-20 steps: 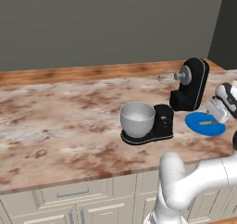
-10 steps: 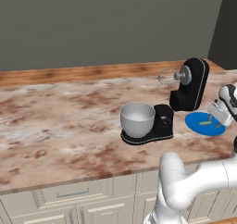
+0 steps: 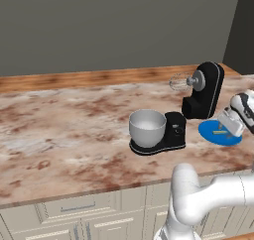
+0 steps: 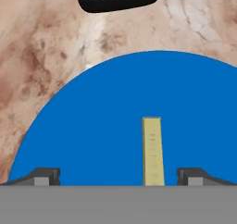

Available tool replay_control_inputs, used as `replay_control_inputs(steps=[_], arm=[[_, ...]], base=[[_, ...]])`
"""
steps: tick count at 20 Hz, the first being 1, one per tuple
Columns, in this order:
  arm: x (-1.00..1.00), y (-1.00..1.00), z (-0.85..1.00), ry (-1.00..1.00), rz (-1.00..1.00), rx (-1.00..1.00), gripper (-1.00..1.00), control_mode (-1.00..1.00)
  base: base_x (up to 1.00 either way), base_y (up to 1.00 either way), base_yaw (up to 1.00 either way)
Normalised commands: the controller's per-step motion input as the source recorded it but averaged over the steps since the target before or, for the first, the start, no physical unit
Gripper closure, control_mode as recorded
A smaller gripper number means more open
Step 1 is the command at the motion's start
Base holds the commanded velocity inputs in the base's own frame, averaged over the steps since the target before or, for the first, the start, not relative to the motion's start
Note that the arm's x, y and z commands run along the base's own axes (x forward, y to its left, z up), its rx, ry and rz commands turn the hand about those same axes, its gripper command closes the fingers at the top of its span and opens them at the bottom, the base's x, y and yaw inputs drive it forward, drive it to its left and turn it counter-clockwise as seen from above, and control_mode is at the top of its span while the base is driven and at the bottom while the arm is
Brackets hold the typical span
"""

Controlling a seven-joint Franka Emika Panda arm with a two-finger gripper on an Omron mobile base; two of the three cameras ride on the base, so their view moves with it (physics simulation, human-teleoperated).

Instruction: Add butter and sugar cubes to the stand mixer bowl and then turn on the stand mixer to begin making frosting.

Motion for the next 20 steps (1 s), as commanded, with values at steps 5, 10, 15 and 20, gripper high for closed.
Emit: replay_control_inputs(steps=[5, 10, 15, 20], arm=[[0.03, 0.02, -0.18, -0.01, -0.03, -0.07, -1.00, -1.00], [0.24, 0.00, -0.31, 0.00, -0.03, -0.06, -1.00, -1.00], [0.33, 0.00, -0.13, 0.03, 0.00, -0.03, -1.00, -1.00], [0.00, 0.04, -0.25, 0.06, -0.02, -0.07, 1.00, -1.00]], base=[[0.00, 0.00, 0.00], [0.00, 0.00, 0.00], [0.00, 0.00, 0.00], [0.00, 0.00, 0.00]])
